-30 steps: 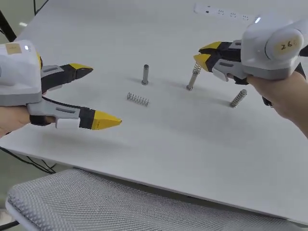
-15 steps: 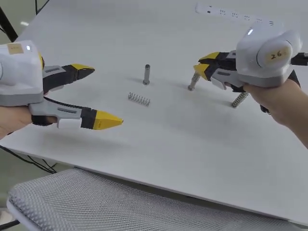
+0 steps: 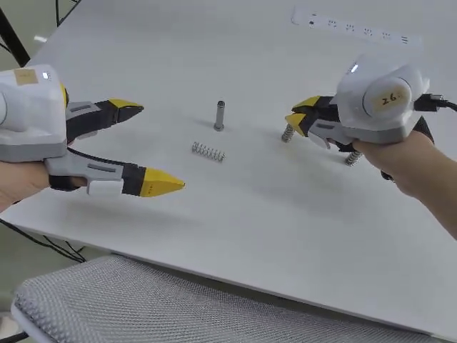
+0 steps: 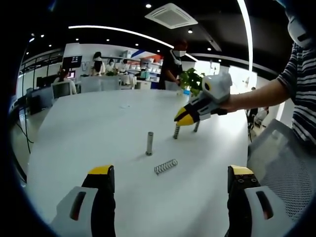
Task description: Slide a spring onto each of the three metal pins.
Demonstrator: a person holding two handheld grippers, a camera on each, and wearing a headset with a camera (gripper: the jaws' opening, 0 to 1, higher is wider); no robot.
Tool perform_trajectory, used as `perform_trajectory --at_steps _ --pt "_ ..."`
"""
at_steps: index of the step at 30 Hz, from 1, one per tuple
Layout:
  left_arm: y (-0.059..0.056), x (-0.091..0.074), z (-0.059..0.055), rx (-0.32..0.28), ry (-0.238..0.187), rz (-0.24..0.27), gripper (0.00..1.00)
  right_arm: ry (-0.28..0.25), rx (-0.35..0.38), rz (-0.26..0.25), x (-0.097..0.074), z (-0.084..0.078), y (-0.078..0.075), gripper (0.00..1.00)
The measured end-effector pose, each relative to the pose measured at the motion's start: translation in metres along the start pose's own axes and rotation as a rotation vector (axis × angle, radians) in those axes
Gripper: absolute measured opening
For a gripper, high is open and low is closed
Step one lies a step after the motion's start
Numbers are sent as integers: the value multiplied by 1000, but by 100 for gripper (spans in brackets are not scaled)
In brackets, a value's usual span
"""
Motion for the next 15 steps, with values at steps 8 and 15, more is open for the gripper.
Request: perform_trajectory --at_steps 8,15 --pt "2 1 4 2 -10 2 94 -1 19 2 -1 -2 1 11" --pt "2 2 4 3 -7 1 95 -7 39 10 -1 -2 1 12"
Point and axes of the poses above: the centre of the closed fingertips' face, and the gripper's own axes: x roughly forward along the fingers, y roughly to its left, z roughly out of its top, the point moved 7 cm from there along -x, roughly backward along the fingers, and after that the axes turned 1 degree about -x, right-handed, at the moved point
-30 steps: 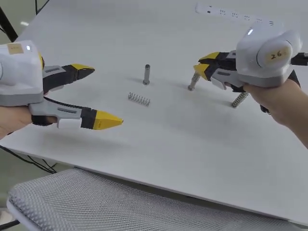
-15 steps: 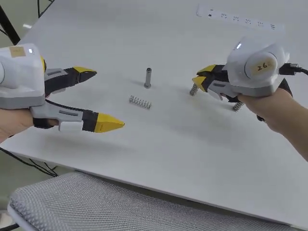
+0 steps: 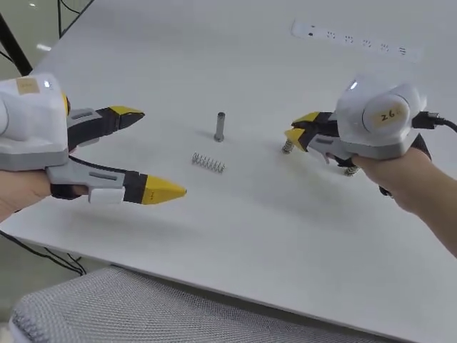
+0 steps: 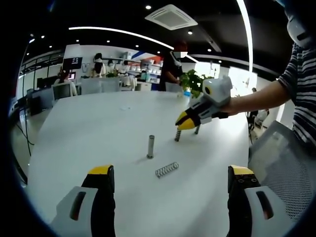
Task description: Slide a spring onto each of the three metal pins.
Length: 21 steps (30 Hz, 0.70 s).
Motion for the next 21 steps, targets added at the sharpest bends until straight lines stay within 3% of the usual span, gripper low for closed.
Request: perform_trajectory --at_steps 21 --pt "-2 0 2 1 5 -4 95 -70 96 -24 -14 12 -2 20"
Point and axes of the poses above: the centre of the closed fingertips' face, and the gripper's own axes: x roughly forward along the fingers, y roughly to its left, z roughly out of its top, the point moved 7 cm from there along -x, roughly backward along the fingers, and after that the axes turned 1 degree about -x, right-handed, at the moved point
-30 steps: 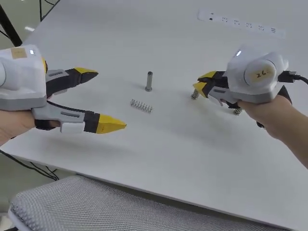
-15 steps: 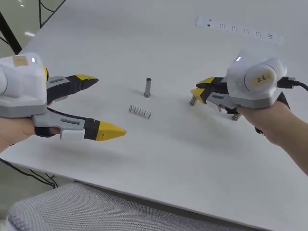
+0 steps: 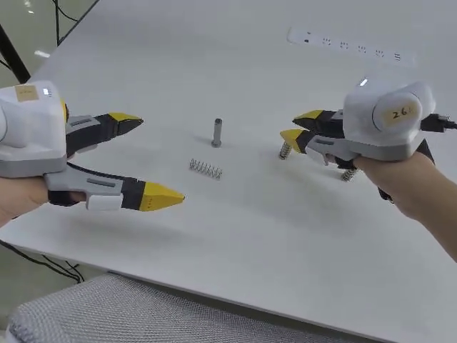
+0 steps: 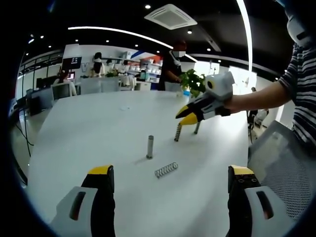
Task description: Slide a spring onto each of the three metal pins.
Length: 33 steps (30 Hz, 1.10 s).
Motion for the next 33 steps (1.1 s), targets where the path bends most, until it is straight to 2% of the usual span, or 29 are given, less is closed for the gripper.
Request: perform_trajectory --at_steps 8,13,21,33 --pt "-1 1 0 -2 4 -1 95 -60 86 2 -12 6 6 21" --pt "0 2 -1 -1 7 -1 95 -86 115 6 -20 5 13 21" --pt "-1 1 -1 -5 4 1 95 -91 168 30 -26 -4 26 21" --pt "-1 0 -2 -10 8 2 95 -75 208 56 -24 -15 41 21"
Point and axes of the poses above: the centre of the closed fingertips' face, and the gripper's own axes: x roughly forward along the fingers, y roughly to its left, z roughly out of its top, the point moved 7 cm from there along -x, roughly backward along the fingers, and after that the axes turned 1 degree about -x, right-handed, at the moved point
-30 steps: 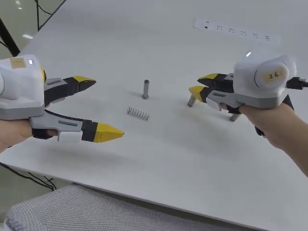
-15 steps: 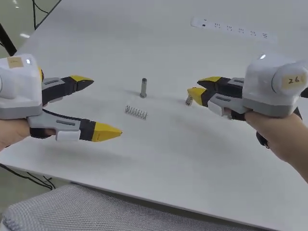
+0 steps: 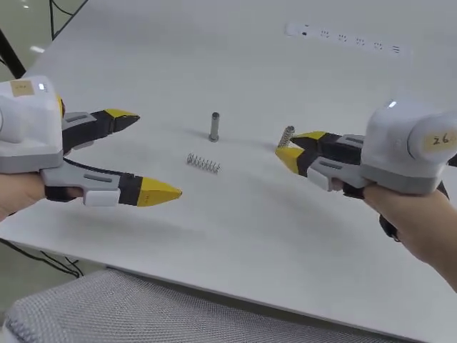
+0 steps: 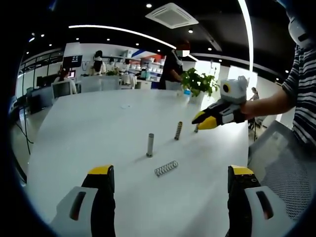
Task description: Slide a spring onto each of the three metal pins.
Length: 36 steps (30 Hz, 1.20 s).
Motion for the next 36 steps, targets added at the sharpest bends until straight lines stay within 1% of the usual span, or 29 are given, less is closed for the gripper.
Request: perform_trajectory --at_steps 2,7,9,14,18,19,21,27,29,31,32,35,36 --pt "-1 0 0 -1 3 -3 95 9 3 8 3 -4 2 21" --pt "-1 -1 -2 -3 9 -2 94 23 1 29 9 -7 9 21" --pt "0 -2 -2 -4 12 -1 94 29 -10 40 13 -5 14 21" --pt "-1 -3 -3 -4 13 2 94 34 -30 61 20 2 21 21" --pt "-1 -4 -4 -6 14 4 95 96 -78 85 28 5 22 21" --pt "-1 -4 -5 -6 16 3 95 119 -87 100 30 6 23 21" --pt "-2 -4 -5 -6 17 2 95 138 -92 120 34 10 25 21" --pt "-3 -3 -6 -12 15 1 94 167 -135 154 48 22 29 21" --pt "-4 -4 -7 -11 16 0 94 194 -144 185 54 25 34 21" --pt "-4 -4 -7 -12 18 0 94 220 -170 203 60 28 38 21" --pt "-4 -5 -8 -13 20 0 94 242 -186 222 63 29 41 22" --pt "-4 -6 -9 -14 23 2 94 263 -229 234 71 35 46 22" --pt "-4 -7 -9 -13 24 2 94 276 -241 246 74 36 48 22"
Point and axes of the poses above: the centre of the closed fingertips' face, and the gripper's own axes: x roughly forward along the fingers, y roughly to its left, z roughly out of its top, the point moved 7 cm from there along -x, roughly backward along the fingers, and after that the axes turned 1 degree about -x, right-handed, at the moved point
